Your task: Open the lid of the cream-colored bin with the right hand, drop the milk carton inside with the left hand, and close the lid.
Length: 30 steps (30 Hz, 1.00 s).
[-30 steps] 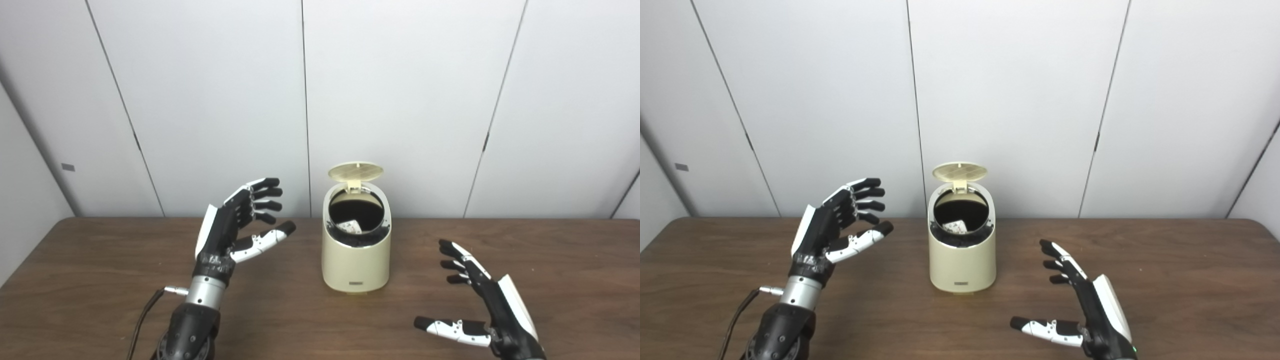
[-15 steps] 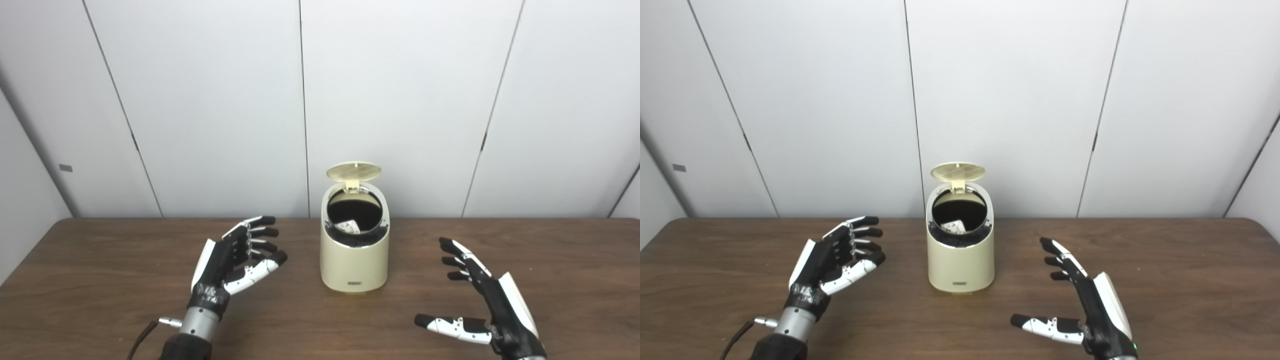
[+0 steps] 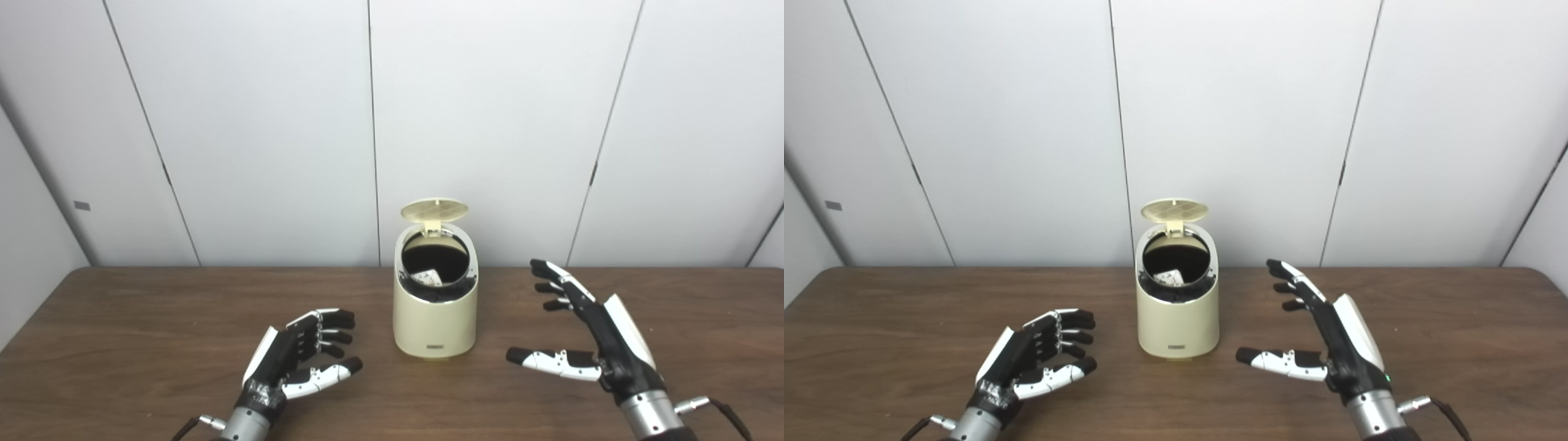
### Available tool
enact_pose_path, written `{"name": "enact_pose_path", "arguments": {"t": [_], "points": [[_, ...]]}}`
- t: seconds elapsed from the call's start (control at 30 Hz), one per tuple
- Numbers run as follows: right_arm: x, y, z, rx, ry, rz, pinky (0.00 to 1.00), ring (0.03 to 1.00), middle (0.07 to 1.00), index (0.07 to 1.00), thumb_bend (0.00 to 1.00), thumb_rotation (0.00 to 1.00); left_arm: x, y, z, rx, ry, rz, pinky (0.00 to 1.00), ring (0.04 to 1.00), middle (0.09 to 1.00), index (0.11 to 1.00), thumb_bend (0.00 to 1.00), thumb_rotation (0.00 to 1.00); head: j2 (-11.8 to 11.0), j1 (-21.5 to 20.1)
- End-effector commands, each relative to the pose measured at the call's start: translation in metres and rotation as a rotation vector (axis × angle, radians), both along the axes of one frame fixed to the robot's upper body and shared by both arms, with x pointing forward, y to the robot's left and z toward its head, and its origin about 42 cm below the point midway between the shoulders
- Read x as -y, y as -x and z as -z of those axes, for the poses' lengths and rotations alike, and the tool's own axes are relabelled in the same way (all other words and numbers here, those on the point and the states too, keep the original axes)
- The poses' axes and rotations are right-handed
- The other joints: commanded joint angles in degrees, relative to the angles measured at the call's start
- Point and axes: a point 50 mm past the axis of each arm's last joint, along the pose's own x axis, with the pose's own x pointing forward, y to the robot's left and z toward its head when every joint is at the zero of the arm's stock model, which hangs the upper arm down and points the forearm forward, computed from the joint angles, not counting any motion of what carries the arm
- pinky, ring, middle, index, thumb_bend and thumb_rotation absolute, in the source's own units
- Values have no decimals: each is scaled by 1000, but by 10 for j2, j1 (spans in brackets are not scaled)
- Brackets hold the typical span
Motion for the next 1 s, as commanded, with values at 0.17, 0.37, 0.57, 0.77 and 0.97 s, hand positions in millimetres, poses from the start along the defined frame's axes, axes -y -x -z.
{"name": "enact_pose_path", "arguments": {"t": [0.17, 0.37, 0.57, 0.77, 0.97], "points": [[-1, -31, -51, 91, 58, -55, 736, 825, 871, 888, 740, 448, -3, 0, -7, 64, 1, 11, 624, 694, 753, 780, 746, 162, -14, -15], [-5, -48, -77, 91, 111, -70, 841, 889, 868, 891, 752, 488, -1, 2, -2, 57, -1, 4, 576, 646, 720, 768, 749, 148, -21, -14], [-16, -64, -95, 92, 160, -62, 858, 834, 842, 875, 774, 530, -1, 0, 2, 59, -14, 8, 571, 638, 716, 770, 748, 150, -27, -15], [-29, -67, -101, 62, 114, -93, 741, 839, 862, 870, 758, 447, -1, 1, 7, 49, -3, 9, 573, 638, 720, 779, 731, 141, -31, -17], [-44, -77, -102, 46, 141, -95, 715, 838, 876, 873, 732, 408, 0, 1, 7, 34, -7, 4, 568, 634, 720, 786, 740, 160, -31, -16]]}}
